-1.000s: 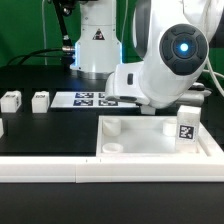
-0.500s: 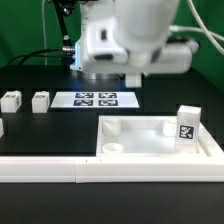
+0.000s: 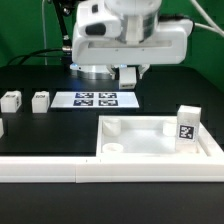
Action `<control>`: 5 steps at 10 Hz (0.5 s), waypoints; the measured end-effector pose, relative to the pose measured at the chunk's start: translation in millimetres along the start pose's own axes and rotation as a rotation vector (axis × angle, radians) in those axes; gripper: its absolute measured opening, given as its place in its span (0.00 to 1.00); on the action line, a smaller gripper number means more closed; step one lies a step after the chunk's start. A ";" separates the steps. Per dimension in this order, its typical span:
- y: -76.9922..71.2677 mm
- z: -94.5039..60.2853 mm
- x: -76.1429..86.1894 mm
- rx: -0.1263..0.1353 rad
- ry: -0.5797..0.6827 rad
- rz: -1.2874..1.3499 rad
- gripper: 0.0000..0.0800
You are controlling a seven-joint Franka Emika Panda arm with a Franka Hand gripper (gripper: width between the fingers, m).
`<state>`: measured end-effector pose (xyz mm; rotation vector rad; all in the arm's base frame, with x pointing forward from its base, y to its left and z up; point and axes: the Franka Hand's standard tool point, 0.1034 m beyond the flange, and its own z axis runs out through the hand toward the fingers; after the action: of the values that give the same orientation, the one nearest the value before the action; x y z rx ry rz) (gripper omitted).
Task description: Assemble square table
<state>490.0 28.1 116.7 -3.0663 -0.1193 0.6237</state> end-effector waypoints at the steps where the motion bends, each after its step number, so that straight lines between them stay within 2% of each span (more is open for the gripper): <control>1: 9.6 -29.7 12.8 -0.044 0.074 -0.048 0.37; 2: 17.5 -45.7 27.2 -0.080 0.156 -0.060 0.37; 4: 16.6 -40.8 28.1 -0.076 0.275 -0.061 0.37; 5: 17.5 -43.8 33.8 -0.081 0.362 -0.063 0.37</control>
Offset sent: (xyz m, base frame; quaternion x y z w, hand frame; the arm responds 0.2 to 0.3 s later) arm 0.0000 0.0000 0.0000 0.0000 0.1296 0.0000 0.9916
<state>539.3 13.4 143.4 -3.1750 -0.2400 0.0564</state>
